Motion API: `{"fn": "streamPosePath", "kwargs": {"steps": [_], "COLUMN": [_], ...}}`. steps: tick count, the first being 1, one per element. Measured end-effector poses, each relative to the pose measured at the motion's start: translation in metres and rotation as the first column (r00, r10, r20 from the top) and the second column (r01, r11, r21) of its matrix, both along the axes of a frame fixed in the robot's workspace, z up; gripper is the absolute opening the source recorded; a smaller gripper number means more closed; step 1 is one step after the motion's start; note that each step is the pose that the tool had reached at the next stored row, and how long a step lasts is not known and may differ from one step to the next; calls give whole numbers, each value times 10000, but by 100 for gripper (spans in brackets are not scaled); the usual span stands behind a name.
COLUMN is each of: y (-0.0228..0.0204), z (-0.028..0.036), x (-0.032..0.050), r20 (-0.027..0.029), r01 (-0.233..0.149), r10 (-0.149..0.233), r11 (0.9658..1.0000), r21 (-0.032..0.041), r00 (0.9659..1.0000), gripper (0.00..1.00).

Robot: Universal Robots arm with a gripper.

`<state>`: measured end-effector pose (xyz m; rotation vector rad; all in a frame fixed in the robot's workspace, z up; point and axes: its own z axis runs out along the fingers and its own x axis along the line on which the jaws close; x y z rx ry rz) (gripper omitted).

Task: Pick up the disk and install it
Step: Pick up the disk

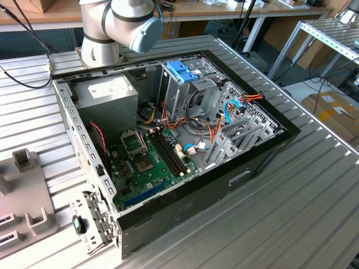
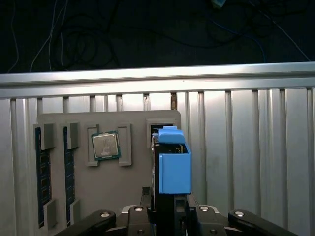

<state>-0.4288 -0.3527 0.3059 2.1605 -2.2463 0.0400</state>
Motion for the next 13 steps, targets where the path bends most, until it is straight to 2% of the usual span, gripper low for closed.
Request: {"fn": "streamPosePath", "kwargs": {"steps": [13], "y": [0], "z": [7], "x": [0], "r20": [0], "r01": [0], "r10": [0], "r11": [10000], "r21": [1], "r00": [10000], "gripper": [35]}}
